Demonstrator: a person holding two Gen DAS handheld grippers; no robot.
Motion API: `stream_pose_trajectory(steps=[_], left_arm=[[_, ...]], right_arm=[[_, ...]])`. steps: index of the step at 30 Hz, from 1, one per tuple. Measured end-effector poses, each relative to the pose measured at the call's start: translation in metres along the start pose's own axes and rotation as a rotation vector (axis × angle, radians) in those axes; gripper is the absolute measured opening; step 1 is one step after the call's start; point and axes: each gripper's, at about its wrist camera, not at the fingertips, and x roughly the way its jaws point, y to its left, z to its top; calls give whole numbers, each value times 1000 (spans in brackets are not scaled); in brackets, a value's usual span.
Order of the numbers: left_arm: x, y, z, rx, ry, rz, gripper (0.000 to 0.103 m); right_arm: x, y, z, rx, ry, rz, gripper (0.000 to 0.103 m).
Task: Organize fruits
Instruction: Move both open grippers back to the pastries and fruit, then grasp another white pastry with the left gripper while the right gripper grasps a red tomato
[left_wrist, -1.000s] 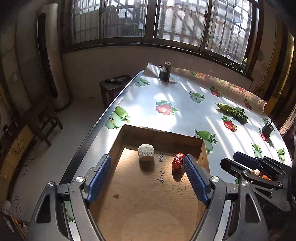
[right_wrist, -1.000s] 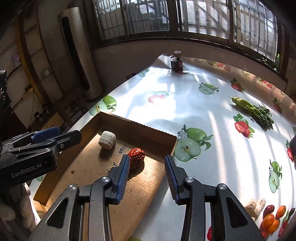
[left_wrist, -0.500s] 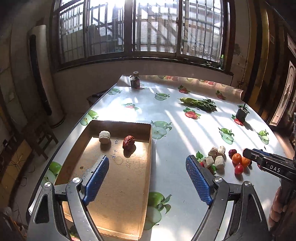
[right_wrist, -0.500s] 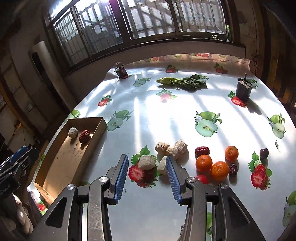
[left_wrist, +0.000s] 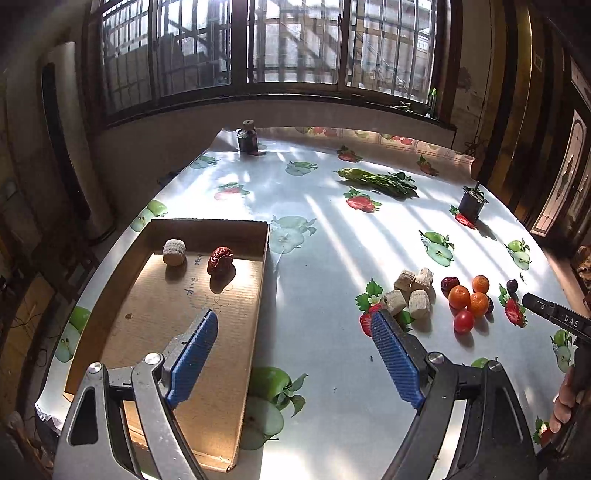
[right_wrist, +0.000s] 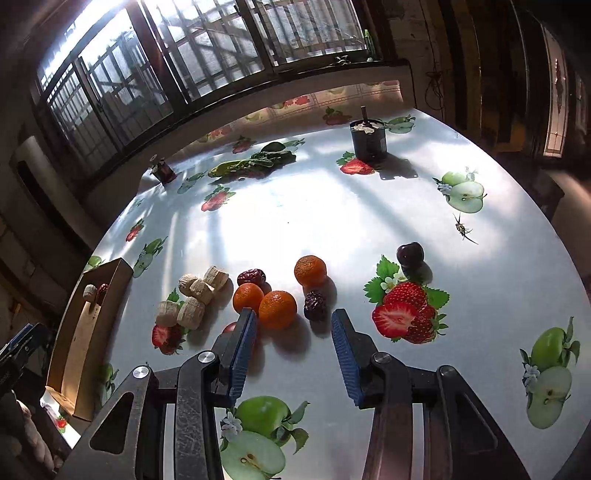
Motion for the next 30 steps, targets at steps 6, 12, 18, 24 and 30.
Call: stream_pose_trajectory(steps=[6, 12, 18, 24, 30], left_arm=[[26, -4, -7, -30, 67, -56, 85], [41, -19, -10, -13, 92, -151, 74], [61, -36, -12, 16, 137, -194, 57], [81, -46, -14, 24, 176, -218, 57], [112, -57, 4, 3, 195, -243, 57]], right_arm=[[1, -37, 5, 93, -19, -27, 45], [17, -48, 9, 141, -2, -9, 45], [42, -21, 8, 92, 39, 51, 45], [51, 15, -3, 5, 82, 148, 45], [70, 53, -26, -105, 130, 115, 45]])
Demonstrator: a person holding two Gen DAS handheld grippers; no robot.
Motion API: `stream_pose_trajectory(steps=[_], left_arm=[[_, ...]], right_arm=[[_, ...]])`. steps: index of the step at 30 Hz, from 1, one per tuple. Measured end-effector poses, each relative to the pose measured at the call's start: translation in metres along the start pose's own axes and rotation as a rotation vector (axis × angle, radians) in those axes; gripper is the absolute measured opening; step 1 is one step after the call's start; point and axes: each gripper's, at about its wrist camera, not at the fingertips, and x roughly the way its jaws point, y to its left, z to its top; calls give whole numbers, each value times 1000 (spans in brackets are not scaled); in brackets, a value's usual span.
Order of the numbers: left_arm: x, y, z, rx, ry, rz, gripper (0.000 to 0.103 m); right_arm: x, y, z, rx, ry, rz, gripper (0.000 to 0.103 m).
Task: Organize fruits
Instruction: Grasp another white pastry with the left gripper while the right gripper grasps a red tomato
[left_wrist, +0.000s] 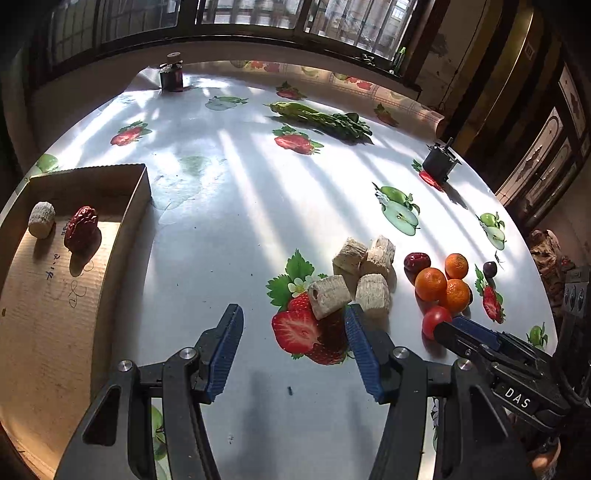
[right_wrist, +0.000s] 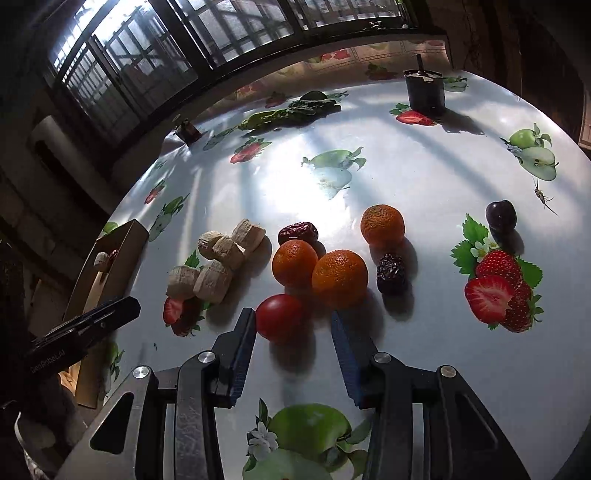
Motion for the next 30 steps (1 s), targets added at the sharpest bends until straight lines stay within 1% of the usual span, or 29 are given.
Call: stream_pose_trajectory(steps=[2, 4, 7, 9, 10, 12, 17, 21, 22, 23, 24, 30], left_arm=[[12, -4, 5, 8, 5, -18, 57], [25, -7, 7, 20, 23, -11, 57], [40, -8, 7, 4, 41, -71, 58], [41, -10, 6, 23, 17, -61, 57], [41, -12, 5, 35, 10, -54, 55], [41, -13, 4, 44, 1, -51, 55], [43, -12, 6, 32, -17, -83, 55], [43, -14, 5, 45, -32, -110, 55], [43, -14, 4, 45, -32, -122, 52], [43, -14, 4, 43, -30, -134, 39], [44, -14, 3, 42, -23, -145, 32], [42, -19, -1, 53, -28, -173, 31]], right_arm=[[7, 8, -1, -23, 6, -8, 45], [12, 15, -1, -42, 1, -27, 45], [17, 22, 0, -77, -11, -59, 45], [19, 24, -1, -91, -16, -74, 45], [19, 24, -2, -97, -22, -83, 44], [18, 25, -3, -105, -32, -96, 42], [19, 28, -5, -123, -49, -116, 42], [18, 28, -6, -126, -56, -119, 42], [18, 28, -6, -125, -58, -121, 42], [18, 28, -6, -126, -59, -122, 42], [18, 29, -6, -127, -60, -124, 42], [17, 30, -8, -130, -69, -139, 41]])
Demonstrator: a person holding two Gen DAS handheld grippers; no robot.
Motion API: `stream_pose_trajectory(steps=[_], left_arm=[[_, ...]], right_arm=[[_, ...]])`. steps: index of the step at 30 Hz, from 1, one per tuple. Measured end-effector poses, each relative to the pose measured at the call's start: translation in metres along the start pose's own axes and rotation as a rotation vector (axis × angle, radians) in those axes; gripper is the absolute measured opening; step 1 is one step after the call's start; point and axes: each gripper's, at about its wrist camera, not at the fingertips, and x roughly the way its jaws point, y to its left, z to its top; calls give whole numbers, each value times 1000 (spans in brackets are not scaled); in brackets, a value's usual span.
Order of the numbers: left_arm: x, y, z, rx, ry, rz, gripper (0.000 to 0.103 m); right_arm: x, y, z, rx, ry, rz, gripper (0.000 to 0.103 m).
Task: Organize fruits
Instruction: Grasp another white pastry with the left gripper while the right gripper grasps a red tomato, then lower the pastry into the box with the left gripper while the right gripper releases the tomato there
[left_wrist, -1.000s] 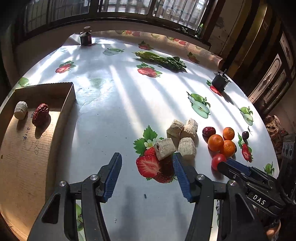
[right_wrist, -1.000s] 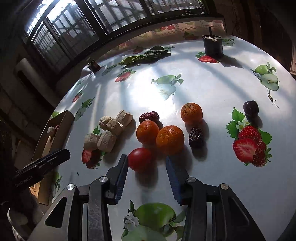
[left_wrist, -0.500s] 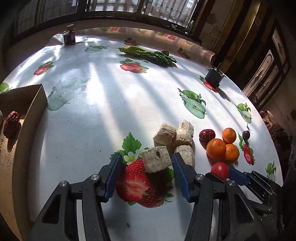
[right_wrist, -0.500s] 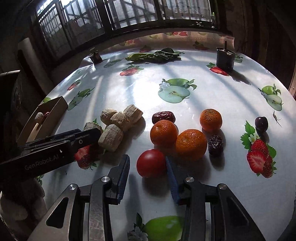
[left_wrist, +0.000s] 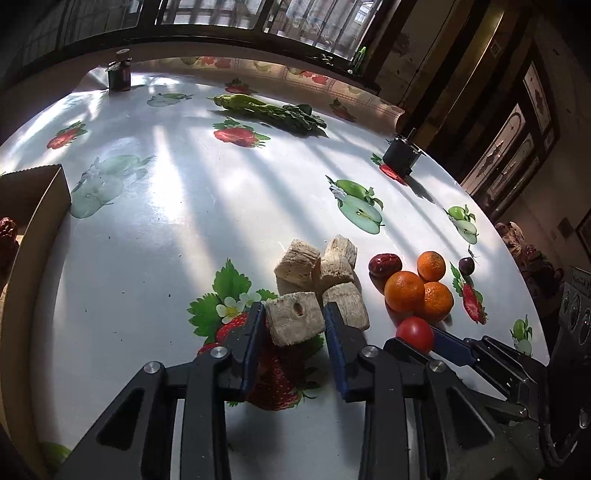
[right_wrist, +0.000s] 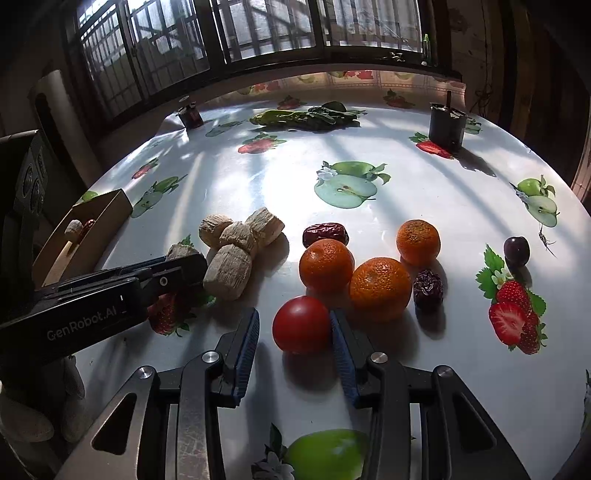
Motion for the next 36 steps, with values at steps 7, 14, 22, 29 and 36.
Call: stream_pose_trajectory(steps=[7, 14, 22, 29, 36], left_arm=[[-2, -14, -5, 73, -20, 41, 31], [-15, -20, -8, 96, -63, 44, 31], [-40, -14, -15, 46, -101, 33, 31], [-113, 20, -31, -32, -148, 18, 31], [-177, 90, -17, -103, -156, 125, 31]], right_arm=[[-2, -6, -1, 31, -6, -1, 32], [-4, -11, -2, 71, -15, -17, 32], [-15, -6, -9, 112, 27, 0, 32], [-69, 20, 4, 102, -30, 104, 32], [-89, 94, 38, -11, -42, 259, 33]])
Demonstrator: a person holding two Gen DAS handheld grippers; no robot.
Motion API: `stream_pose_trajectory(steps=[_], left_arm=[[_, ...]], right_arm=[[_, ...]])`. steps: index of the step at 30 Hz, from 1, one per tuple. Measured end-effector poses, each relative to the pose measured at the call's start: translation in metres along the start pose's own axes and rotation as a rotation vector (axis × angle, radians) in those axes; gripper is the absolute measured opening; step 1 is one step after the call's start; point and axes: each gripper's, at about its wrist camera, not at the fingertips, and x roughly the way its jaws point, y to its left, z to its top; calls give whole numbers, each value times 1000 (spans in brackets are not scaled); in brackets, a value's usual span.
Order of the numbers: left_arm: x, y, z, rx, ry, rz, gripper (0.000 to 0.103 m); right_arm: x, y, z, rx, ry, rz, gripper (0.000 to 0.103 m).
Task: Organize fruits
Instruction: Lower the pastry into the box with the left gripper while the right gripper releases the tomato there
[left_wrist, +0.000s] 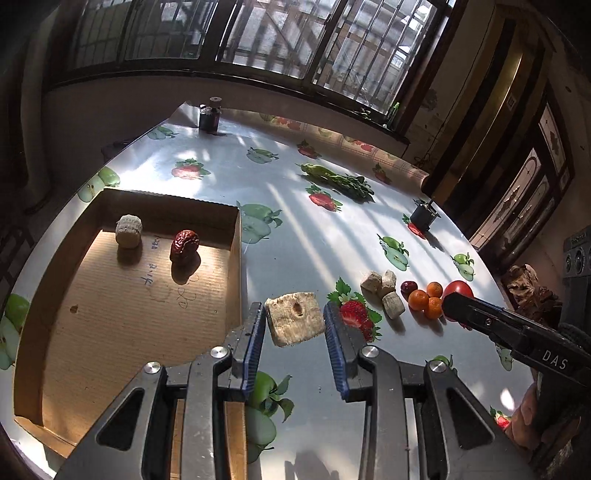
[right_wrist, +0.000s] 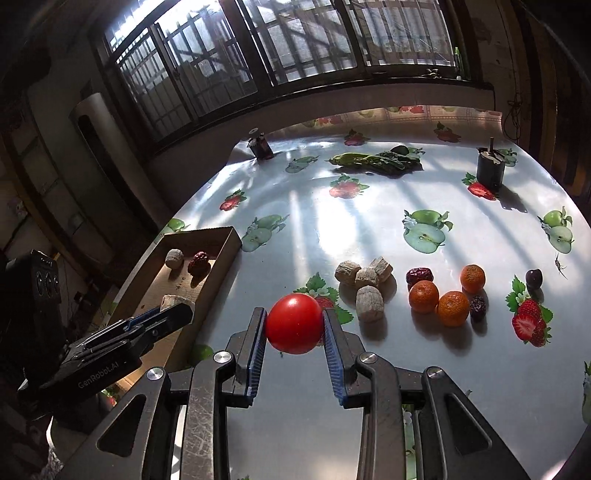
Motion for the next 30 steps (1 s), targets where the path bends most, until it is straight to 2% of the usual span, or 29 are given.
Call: stream_pose_trajectory(steps=[4, 6, 9, 12, 19, 27, 30], left_arm=[[-6, 52, 19, -14, 5, 155, 32], [0, 84, 24, -55, 23, 207, 32], [12, 124, 25, -148, 61, 239, 32], [24, 150, 26, -203, 97, 265, 32], [54, 159, 30, -201, 182, 269, 32], [77, 159, 38, -194, 209, 259, 32], [82, 159, 39, -194, 213, 255, 36]], right_arm=[[30, 43, 16, -49, 28, 76, 33], [53, 66, 20, -79, 56, 96, 33], [96, 97, 22, -117, 129, 122, 33], [140, 122, 20, -181, 191, 91, 33], [207, 136, 14, -221, 277, 36, 33], [225, 143, 11, -283, 264, -22, 33], [228, 142, 10, -290, 257, -40, 33]])
